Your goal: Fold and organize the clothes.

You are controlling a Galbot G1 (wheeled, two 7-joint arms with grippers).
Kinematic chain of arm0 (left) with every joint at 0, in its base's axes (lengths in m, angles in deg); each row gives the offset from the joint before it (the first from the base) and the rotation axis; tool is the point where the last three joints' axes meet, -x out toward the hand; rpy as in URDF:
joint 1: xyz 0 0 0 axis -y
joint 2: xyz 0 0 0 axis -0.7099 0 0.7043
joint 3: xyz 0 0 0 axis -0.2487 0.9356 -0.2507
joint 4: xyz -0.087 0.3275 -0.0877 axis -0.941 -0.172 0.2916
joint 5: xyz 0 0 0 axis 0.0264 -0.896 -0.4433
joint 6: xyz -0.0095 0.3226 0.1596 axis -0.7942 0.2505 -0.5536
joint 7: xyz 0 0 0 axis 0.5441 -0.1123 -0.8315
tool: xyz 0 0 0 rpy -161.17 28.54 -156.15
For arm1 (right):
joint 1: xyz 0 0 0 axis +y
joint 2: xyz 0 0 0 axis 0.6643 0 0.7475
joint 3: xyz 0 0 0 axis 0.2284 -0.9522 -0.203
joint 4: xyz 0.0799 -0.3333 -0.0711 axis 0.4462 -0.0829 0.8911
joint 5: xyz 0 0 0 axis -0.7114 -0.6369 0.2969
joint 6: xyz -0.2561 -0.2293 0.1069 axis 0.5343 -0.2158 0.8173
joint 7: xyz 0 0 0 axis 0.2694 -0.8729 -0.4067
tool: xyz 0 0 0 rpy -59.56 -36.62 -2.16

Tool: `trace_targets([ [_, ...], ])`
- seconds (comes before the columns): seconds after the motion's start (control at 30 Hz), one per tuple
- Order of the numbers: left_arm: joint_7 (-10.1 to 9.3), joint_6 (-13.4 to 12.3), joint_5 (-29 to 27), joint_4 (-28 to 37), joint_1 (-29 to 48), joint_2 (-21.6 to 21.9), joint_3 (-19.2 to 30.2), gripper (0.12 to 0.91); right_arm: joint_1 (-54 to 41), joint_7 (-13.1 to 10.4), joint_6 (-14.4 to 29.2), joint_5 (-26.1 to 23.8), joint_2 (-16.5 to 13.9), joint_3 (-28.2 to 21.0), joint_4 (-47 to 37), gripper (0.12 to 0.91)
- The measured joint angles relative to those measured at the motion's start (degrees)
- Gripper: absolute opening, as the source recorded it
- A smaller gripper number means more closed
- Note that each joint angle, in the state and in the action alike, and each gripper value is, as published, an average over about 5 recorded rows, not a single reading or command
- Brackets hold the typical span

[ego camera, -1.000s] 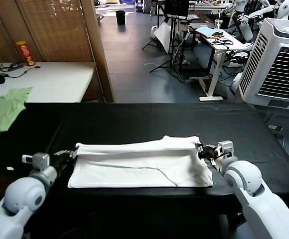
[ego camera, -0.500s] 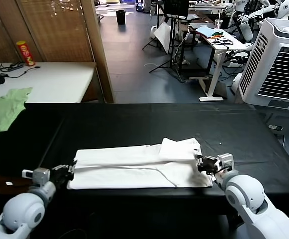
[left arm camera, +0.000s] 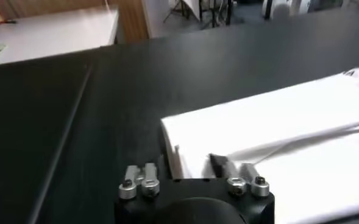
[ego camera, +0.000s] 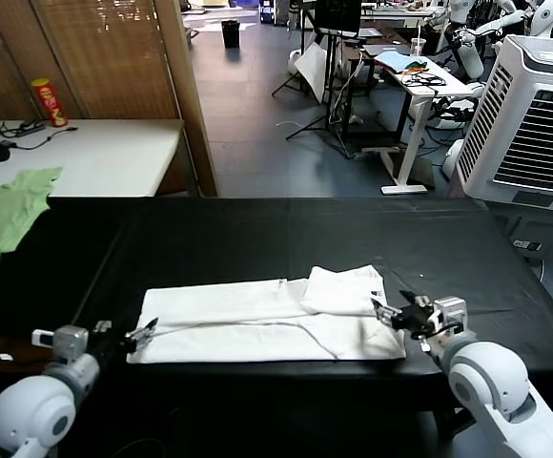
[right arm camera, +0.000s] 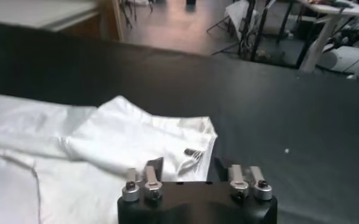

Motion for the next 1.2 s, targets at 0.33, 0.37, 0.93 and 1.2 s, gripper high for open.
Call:
trace_targets([
  [0.33, 0.02, -0.41, 2.75, 8.72, 11.21, -5.76, 3.55, 0.798, -8.87, 1.20, 3.91, -3.24, 6.55, -3.64, -13.04, 0.798],
  [0.37, 0.03, -0.43, 2.69, 9.45, 11.80, -6.27, 3.84, 0.798, -9.53, 1.28, 4.11, -3.55, 7.11, -3.96, -14.06, 0.796],
  [0.93, 0.86, -0.98, 3.04, 15.38, 14.25, -9.40, 4.49, 0.428, -12.37, 1.45, 5.59, -8.13, 12.81, -5.87, -19.78, 0.221],
  [1.2, 2.09, -2.87, -2.41, 17.30, 16.05, -10.39, 5.98, 0.127, -10.23, -0.97, 7.90, -11.81, 14.11, -4.59, -18.74, 0.124],
])
